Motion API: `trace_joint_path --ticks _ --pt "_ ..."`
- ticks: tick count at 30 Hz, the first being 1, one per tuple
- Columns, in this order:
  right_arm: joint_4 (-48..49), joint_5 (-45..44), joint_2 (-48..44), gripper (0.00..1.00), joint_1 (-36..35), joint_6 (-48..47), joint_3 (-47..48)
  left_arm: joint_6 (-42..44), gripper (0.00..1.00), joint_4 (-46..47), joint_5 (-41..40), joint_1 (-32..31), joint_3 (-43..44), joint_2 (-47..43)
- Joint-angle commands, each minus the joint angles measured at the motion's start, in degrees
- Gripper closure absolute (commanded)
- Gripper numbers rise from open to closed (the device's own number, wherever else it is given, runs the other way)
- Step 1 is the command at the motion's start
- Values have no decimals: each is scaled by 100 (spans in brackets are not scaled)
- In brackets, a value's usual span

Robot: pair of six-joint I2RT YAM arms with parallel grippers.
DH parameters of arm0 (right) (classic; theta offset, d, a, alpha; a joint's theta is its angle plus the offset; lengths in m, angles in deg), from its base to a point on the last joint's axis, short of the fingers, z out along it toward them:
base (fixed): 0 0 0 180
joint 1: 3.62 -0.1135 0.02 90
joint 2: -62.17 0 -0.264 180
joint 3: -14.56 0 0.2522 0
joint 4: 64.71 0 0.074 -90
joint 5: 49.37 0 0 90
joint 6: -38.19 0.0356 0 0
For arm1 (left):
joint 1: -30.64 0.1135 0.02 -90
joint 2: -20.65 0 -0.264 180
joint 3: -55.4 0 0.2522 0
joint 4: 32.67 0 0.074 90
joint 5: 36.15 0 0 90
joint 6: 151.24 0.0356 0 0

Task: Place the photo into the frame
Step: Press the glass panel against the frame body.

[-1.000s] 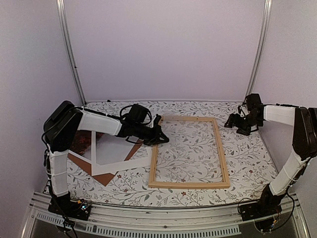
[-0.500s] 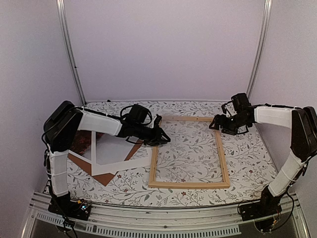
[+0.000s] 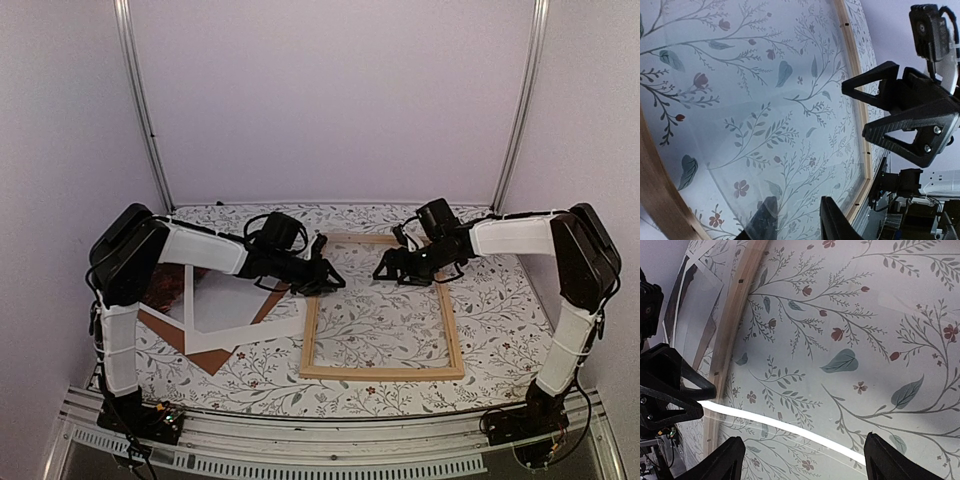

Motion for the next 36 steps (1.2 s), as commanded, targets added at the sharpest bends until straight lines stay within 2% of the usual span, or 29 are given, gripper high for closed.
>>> trace_joint_path --ticks 1,7,17,36 --pt "247 351 329 14 -61 141 147 54 67 58 -17 -75 85 103" --pt "185 388 714 14 -65 159 167 34 63 78 -36 -75 72 65" --pt "80 233 799 14 -63 129 105 271 52 -206 -398 -57 -73 -279" --pt "-75 163 625 14 -67 92 212 901 49 -1083 -1511 56 -355 -895"
